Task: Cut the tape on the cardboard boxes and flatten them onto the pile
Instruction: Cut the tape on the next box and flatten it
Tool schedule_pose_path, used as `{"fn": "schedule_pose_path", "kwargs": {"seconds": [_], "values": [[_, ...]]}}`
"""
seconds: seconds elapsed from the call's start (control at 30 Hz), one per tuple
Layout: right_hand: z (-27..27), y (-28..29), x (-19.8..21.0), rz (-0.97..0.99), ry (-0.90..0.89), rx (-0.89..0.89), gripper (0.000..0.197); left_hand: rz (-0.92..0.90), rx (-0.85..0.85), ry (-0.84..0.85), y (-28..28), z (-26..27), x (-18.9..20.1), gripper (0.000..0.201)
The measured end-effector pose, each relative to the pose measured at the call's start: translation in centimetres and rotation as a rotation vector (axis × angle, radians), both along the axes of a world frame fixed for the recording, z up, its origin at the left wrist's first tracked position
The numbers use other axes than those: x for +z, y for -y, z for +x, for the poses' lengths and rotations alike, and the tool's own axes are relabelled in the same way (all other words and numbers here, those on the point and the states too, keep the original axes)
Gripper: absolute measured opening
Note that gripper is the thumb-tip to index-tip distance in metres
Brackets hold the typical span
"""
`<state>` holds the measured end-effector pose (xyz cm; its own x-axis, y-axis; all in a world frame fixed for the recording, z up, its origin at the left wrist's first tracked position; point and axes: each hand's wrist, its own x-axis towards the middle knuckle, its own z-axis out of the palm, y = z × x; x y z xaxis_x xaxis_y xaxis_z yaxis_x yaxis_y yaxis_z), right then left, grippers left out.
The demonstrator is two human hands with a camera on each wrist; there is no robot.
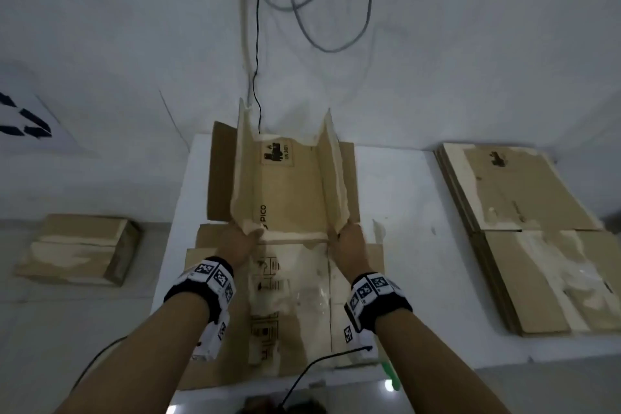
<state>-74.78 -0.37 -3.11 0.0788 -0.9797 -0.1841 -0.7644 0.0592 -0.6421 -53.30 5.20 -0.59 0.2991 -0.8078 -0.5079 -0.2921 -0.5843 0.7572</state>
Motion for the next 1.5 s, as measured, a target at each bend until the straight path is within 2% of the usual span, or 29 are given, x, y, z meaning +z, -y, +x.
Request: {"fn": "schedule_pose_path", "kwargs": {"seconds": [0.1,0.2,0.27,0.3,0.33,0.37,0.4,0.43,0.47,0.5,0.53,0.6,0.67,0.73,0.83,1.0,1.13,1.27,1.37,1.5], "values": [[0.2,-0.6,-2.0,0.056,0.175,-0.106,0.021,0.069,0.022,-0.088,0.3,0.6,-2.3,0.041],[-0.2,-0.7,-4.0,0.106,0.278,-0.179,0.024,0.059,0.137,-0.072,0.2,0.6,-4.2,0.029],[-0.6,-1.0,-5.4,0.117,0.312,-0.256,0.019,0.037,0.261,-0.074,-0.5,0.1,-5.6,0.038],[-0.9,-1.2,-6.1,0.095,0.368,-0.306,0.036,0.023,0.334,-0.056,-0.9,-0.1,-6.3,0.047],[-1.1,-1.5,-6.6,0.023,0.407,-0.369,0.066,-0.030,0.432,-0.018,-1.3,-0.4,-7.3,0.063],[-1.2,-1.8,-6.9,-0.085,0.370,-0.445,0.096,-0.069,0.543,0.060,-1.4,-0.7,-7.8,0.086],[-1.2,-2.1,-7.2,-0.193,0.231,-0.501,0.114,-0.070,0.658,0.152,-1.6,-1.0,-7.7,0.106],[-1.0,-2.4,-7.2,-0.267,0.079,-0.511,0.118,-0.041,0.756,0.221,-1.6,-1.6,-7.4,0.117],[-0.5,-2.7,-7.1,-0.296,-0.025,-0.474,0.110,-0.026,0.815,0.255,-1.7,-2.1,-7.0,0.118],[0.0,-2.9,-7.0,-0.329,-0.075,-0.382,0.095,-0.056,0.797,0.310,-1.7,-2.6,-6.9,0.114],[0.7,-3.0,-7.1,-0.363,-0.120,-0.236,0.078,-0.165,0.691,0.424,-1.6,-3.0,-7.2,0.105],[1.9,-3.4,-8.5,-0.347,-0.230,0.036,0.058,-0.384,0.237,0.660,-1.9,-3.1,-9.2,0.078],[2.8,-4.0,-10.1,-0.260,-0.293,0.118,0.054,-0.388,-0.165,0.736,-2.1,-3.0,-12.1,0.060],[3.1,-4.4,-10.7,-0.239,-0.330,0.102,0.053,-0.313,-0.342,0.768,-2.3,-3.1,-13.2,0.056],[3.1,-4.5,-10.8,-0.249,-0.366,0.111,0.053,-0.294,-0.423,0.840,-2.4,-3.0,-13.7,0.056],[3.4,-4.2,-10.7,-0.258,-0.399,0.106,0.054,-0.301,-0.391,0.876,-2.0,-3.2,-13.8,0.056],[3.4,-4.1,-10.5,-0.270,-0.376,0.097,0.053,-0.310,-0.400,0.843,-1.4,-3.2,-13.7,0.057],[3.7,-1.1,-10.3,-0.345,-0.351,0.089,0.051,-0.314,-0.437,0.827,0.4,-2.6,-14.0,0.055],[3.9,0.5,-10.5,-0.300,-0.378,0.124,0.062,-0.398,-0.441,0.845,1.4,-2.5,-13.6,0.057],[3.7,0.6,-11.0,-0.221,-0.395,0.151,0.059,-0.329,-0.526,0.879,1.4,-2.4,-13.8,0.060]]}}
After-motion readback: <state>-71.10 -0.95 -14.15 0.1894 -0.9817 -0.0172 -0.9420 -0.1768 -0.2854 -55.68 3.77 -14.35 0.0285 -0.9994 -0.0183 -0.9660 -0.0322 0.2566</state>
